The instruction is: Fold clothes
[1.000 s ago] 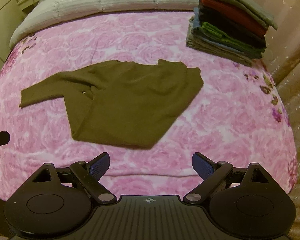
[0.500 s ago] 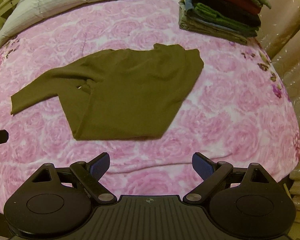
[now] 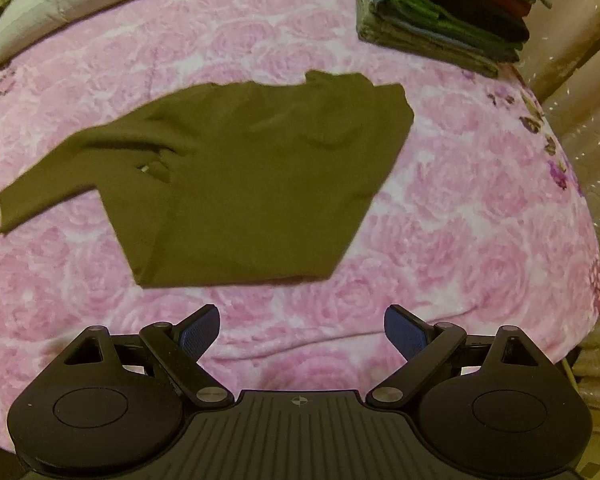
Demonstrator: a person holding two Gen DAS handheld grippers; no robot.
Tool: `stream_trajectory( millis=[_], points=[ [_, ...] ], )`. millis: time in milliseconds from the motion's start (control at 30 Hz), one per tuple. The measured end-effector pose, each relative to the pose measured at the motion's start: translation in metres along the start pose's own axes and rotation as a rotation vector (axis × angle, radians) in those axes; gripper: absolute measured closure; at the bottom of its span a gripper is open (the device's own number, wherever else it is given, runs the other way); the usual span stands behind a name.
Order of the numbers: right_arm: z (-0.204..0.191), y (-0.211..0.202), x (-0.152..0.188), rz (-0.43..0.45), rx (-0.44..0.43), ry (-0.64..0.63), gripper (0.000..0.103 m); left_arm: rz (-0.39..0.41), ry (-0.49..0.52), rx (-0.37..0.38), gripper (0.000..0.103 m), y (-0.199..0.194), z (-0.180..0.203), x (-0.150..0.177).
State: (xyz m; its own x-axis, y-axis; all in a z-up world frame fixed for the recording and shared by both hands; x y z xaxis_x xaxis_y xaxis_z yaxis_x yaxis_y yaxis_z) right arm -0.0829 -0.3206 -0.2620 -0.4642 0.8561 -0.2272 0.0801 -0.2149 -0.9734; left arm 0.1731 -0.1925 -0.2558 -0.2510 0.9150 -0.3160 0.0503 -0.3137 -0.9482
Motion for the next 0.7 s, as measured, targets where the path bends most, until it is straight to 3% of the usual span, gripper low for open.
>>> stream_trajectory(
  millis=[167, 200, 233, 267, 600, 700],
  points=[
    [-0.023, 0.035, -0.007, 0.038, -0.005, -0.027, 0.012, -0.013, -0.021, 0.007, 0.052, 0.023, -0.030, -0.006],
    [-0.028, 0.041, -0.008, 0.045, -0.007, -0.032, 0.014, -0.016, -0.022, 0.007, 0.052, 0.028, -0.035, -0.008],
    [-0.032, 0.048, -0.009, 0.053, -0.008, -0.037, 0.024, -0.018, -0.022, 0.007, 0.052, 0.033, -0.039, -0.010],
    [-0.037, 0.055, -0.011, 0.060, -0.009, -0.043, 0.025, -0.020, -0.023, 0.007, 0.052, 0.039, -0.044, -0.012],
    [-0.117, 0.118, -0.035, 0.171, -0.090, -0.110, 0.025, -0.024, -0.062, 0.018, 0.052, 0.071, -0.078, -0.019],
    [-0.139, 0.138, -0.040, 0.229, -0.074, -0.166, 0.038, -0.026, -0.078, 0.008, 0.052, 0.075, -0.085, -0.016]
  ],
)
Point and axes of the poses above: each gripper's, at about its wrist camera, not at the fingertips, and y roughly the way its jaws point, z to its right, x to its underside, the point moved 7 cm from there along y, roughly the way its jaws point, and after that the axes turned 6 degrees about y, right-handed, at the moved point
